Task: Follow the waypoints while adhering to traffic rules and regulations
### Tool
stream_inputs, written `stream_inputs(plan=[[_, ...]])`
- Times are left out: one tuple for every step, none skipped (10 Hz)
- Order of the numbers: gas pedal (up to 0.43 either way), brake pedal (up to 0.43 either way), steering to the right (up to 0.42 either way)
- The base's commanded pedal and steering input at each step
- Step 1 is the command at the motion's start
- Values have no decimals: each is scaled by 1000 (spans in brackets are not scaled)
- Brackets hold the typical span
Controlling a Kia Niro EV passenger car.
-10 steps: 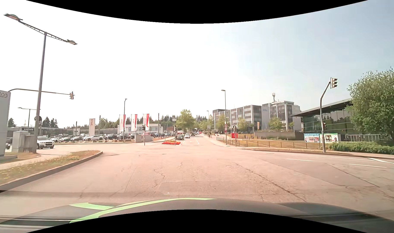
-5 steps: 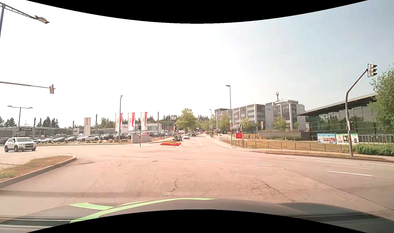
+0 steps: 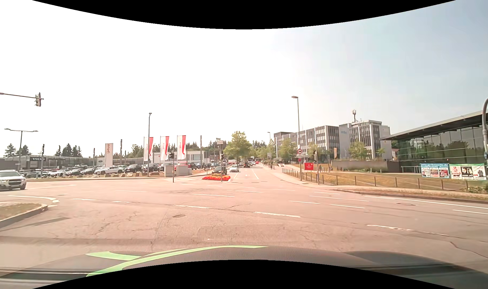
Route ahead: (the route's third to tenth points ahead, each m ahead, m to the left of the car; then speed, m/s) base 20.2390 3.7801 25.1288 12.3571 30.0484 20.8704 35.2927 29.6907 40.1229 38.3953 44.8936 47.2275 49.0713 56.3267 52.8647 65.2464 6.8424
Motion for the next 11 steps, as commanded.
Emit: stream_inputs(plan=[[39,0,-77],[39,0,-86],[39,0,-96],[39,0,-104],[39,0,-110],[39,0,-119],[39,0,-129],[39,0,-140],[39,0,-148],[39,0,-154],[39,0,-162]])
